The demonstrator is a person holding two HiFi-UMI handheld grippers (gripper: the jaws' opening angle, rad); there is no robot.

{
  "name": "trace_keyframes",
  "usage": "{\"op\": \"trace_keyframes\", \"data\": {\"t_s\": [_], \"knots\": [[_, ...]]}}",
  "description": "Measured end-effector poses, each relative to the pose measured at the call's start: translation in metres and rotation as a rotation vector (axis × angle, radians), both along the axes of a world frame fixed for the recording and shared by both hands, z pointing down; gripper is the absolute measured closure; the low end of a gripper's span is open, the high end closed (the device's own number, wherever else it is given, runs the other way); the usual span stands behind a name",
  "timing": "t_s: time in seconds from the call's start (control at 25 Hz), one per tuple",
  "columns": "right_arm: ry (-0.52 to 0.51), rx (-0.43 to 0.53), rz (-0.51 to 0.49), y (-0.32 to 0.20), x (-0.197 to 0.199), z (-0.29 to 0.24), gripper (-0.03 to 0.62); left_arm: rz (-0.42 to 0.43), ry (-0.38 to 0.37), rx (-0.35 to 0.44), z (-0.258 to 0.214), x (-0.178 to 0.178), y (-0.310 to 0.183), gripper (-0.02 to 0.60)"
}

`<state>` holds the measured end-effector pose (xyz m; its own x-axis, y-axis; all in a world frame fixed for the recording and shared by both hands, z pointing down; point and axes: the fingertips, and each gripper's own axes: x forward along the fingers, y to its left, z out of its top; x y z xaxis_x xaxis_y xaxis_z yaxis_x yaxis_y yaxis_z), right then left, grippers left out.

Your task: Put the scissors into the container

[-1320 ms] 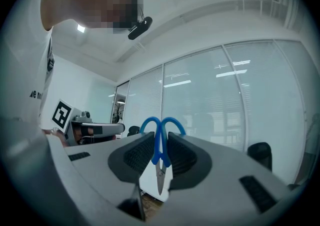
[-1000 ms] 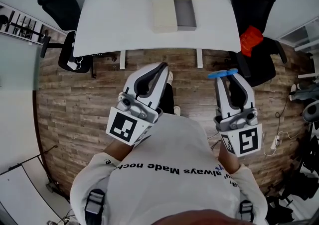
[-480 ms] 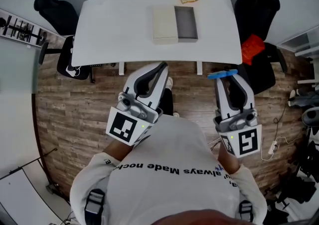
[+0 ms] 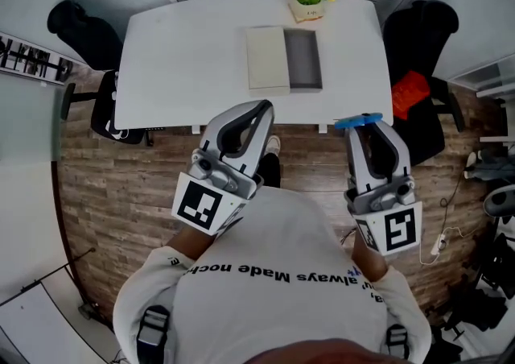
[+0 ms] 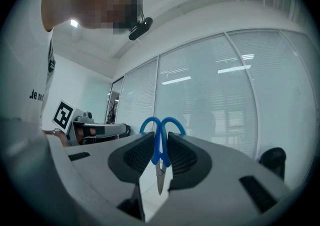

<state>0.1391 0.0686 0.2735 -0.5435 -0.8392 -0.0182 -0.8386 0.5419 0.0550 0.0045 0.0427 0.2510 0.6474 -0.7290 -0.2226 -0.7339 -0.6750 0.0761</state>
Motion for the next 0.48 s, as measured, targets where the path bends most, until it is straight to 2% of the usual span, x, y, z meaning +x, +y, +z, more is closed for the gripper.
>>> {"op": "trace_keyframes", "data": {"t_s": [0.48], "knots": [[0.006,0.016,0.003,-0.095,-0.014,-0.012,0.502,0.011,-0.003,0.007,-0.009,-0.012,-0.096,0.561]]}}
